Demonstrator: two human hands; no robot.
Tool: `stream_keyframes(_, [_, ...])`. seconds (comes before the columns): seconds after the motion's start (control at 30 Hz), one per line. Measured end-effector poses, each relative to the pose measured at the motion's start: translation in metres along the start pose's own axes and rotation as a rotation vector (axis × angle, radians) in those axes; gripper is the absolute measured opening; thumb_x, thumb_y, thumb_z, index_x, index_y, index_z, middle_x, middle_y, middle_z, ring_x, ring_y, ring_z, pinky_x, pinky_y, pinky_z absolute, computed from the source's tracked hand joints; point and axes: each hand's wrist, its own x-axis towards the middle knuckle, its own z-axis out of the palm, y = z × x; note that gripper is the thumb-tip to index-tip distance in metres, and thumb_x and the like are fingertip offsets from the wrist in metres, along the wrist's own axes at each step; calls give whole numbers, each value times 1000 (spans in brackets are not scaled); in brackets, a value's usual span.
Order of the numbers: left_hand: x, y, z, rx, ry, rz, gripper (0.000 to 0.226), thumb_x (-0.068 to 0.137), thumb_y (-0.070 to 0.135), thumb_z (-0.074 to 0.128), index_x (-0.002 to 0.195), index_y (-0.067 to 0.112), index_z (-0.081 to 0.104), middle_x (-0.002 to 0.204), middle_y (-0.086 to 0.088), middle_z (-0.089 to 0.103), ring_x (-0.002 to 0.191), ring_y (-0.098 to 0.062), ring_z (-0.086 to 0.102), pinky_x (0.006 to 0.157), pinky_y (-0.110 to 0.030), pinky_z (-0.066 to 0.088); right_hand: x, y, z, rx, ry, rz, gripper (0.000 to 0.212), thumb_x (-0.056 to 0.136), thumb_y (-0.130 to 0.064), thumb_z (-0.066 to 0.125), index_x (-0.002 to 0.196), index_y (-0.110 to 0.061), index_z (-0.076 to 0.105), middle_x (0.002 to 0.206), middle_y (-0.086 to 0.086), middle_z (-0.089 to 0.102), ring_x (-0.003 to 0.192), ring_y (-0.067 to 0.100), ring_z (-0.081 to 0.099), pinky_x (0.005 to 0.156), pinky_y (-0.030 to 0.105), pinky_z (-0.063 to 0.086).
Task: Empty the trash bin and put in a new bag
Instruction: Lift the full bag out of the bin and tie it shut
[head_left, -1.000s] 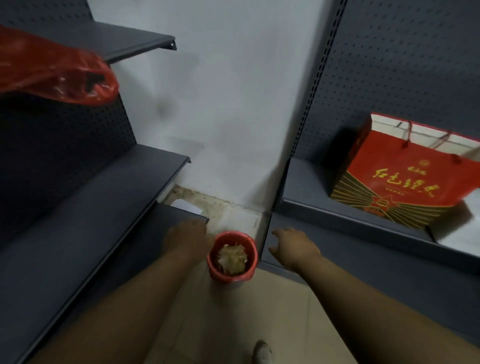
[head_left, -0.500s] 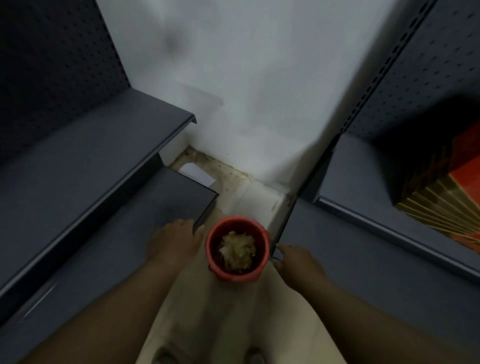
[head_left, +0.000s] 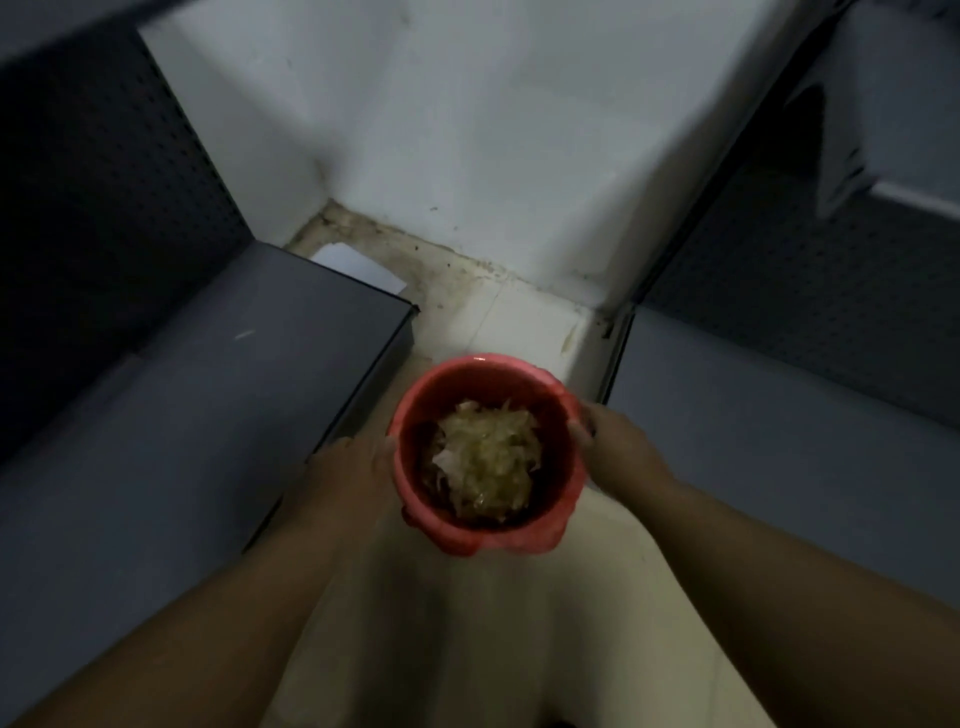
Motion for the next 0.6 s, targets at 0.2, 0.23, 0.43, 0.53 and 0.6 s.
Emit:
stream_keyframes(0.2, [70, -42, 65, -441, 45, -422, 59, 99, 43, 18, 135, 5, 44, 143, -20, 43, 129, -35, 42, 109, -41, 31, 80, 22, 30, 295, 69, 183, 45, 103, -32, 24, 102, -6, 60, 136, 27, 50, 124, 38, 48, 101, 37, 37])
stream_keyframes(0.23, [79, -48, 73, -528, 28, -469, 60, 98, 45, 20, 134, 4, 46, 140, -20, 46, 126, -34, 45, 109, -42, 33, 90, 25, 33, 355, 59, 218, 48, 103, -33, 22, 101, -5, 61, 137, 28, 49, 126, 39, 47, 101, 37, 36])
stream_keyframes(0.43, [96, -68, 108, -854, -129, -484, 54, 91, 54, 39, 111, 9, 61, 103, -9, 65, 90, -24, 58, 77, -34, 43, 118, 54, 54, 754, 2, 314, 48, 101, -41, 33, 84, -7, 62, 76, 13, 62, 68, 26, 58, 63, 30, 46])
stream_keyframes(0.53, [93, -71, 116, -854, -205, -426, 48, 86, 55, 44, 99, 15, 67, 98, -10, 68, 92, -26, 62, 77, -35, 44, 123, 66, 62, 825, -99, 310, 55, 99, -46, 34, 106, -1, 65, 100, 21, 70, 93, 36, 67, 80, 42, 53])
stream_keyframes(0.6, [90, -70, 121, -863, -251, -403, 45, 86, 54, 44, 97, 16, 67, 98, -11, 69, 92, -26, 62, 81, -38, 45, 122, 69, 65, 827, -186, 297, 51, 99, -40, 37, 115, 2, 62, 114, 24, 67, 104, 40, 64, 87, 48, 53])
